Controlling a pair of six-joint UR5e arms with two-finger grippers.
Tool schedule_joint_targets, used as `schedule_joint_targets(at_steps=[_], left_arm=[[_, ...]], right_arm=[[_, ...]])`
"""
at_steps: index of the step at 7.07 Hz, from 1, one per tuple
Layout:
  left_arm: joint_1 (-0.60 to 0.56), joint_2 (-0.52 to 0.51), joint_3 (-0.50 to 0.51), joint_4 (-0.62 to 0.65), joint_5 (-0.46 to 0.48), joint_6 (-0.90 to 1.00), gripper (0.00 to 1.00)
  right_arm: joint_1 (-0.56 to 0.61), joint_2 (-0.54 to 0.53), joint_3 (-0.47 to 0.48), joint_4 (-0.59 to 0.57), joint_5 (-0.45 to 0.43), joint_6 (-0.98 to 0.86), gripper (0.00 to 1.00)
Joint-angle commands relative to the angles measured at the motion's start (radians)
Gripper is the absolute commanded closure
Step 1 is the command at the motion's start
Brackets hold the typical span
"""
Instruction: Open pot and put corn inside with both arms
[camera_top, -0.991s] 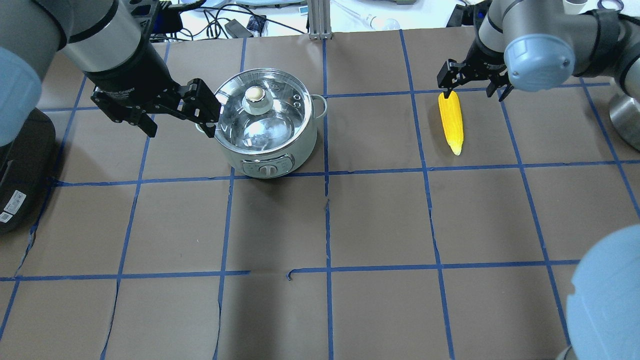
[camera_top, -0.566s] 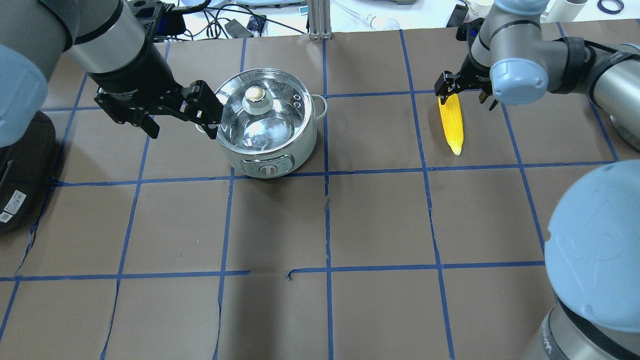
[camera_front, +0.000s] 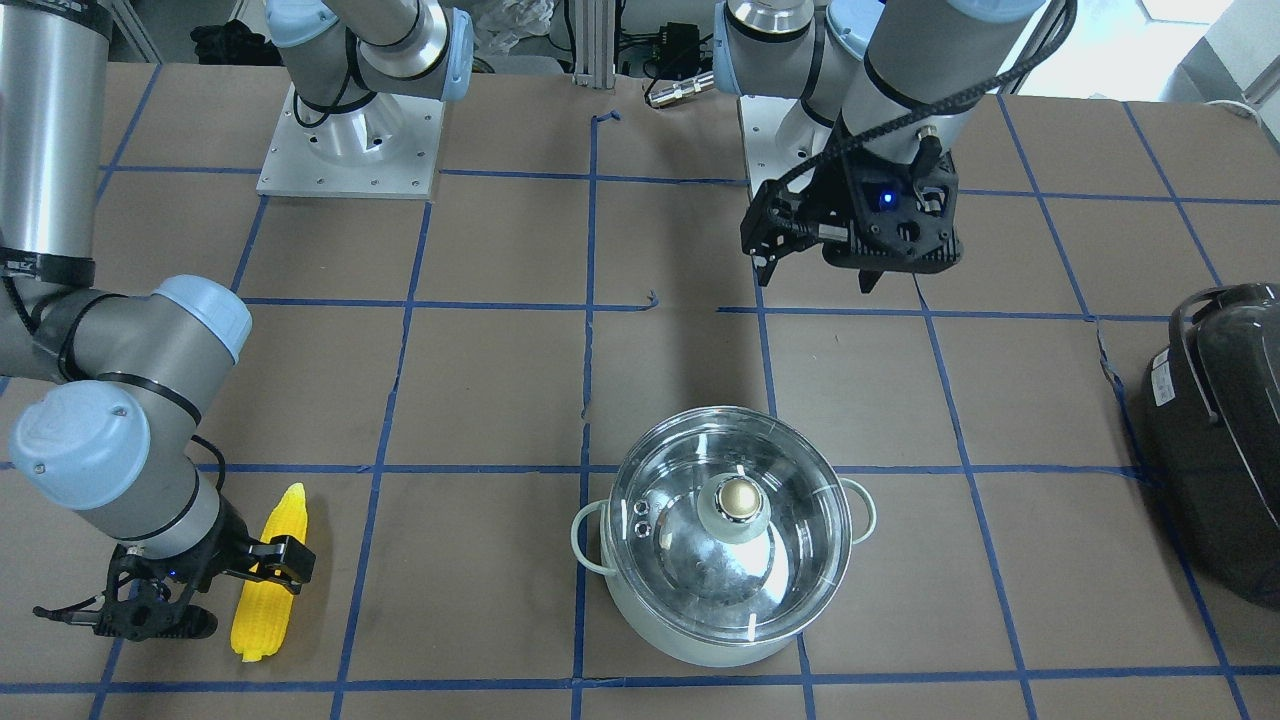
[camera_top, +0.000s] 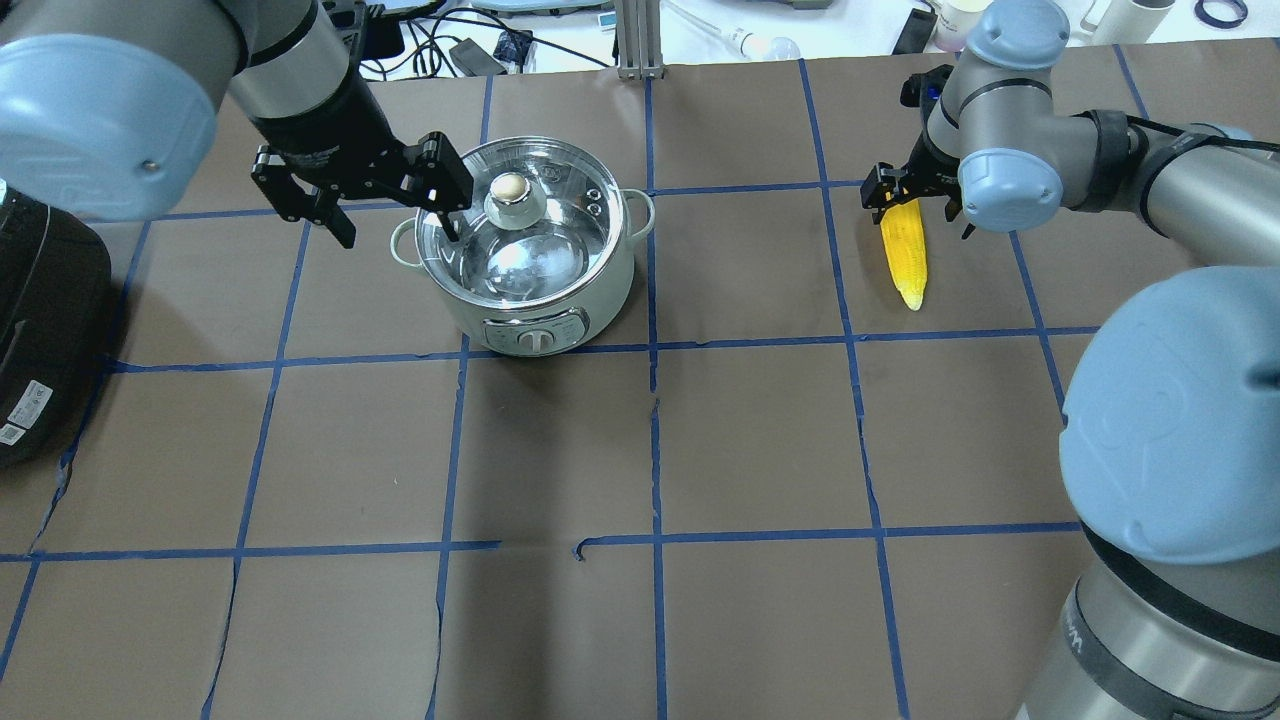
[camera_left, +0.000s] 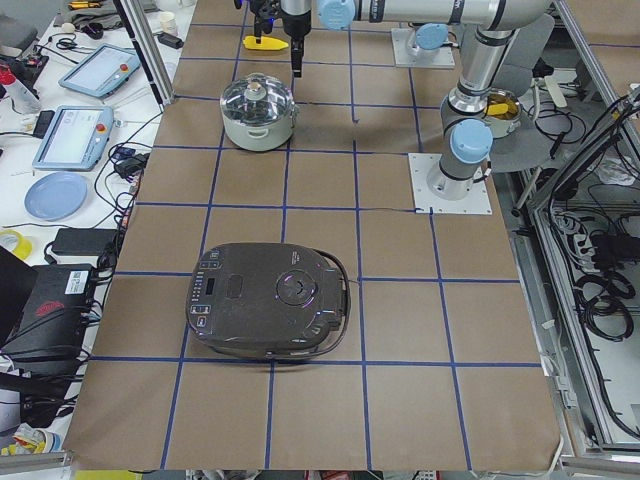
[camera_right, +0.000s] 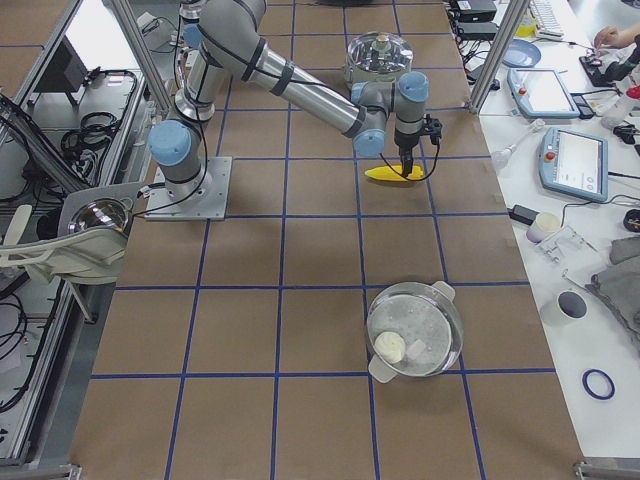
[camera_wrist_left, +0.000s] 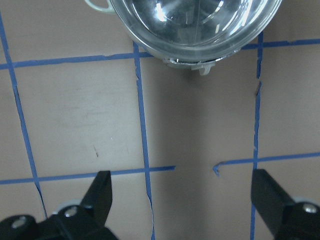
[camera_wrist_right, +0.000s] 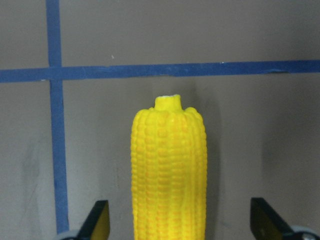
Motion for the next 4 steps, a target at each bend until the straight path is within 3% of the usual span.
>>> schedule_joint_targets(at_steps=[1,3,4], left_arm=[[-0.022,-0.203,0.155,0.097,-0.019,-0.089,0.00],[-0.070,-0.362,0.311,0.106,-0.005,-0.085,0.00],[-0.073,-0.408,0.333,0.112,0.002,-0.085,0.00]], right_arm=[[0.000,0.017,0.001,-0.002,0.002,0.002,0.00],[0.000,0.020,0.007,-0.002,0.060,0.000,0.00],[0.000,0.020,0.015,-0.008,0.052,-0.002,0.04]])
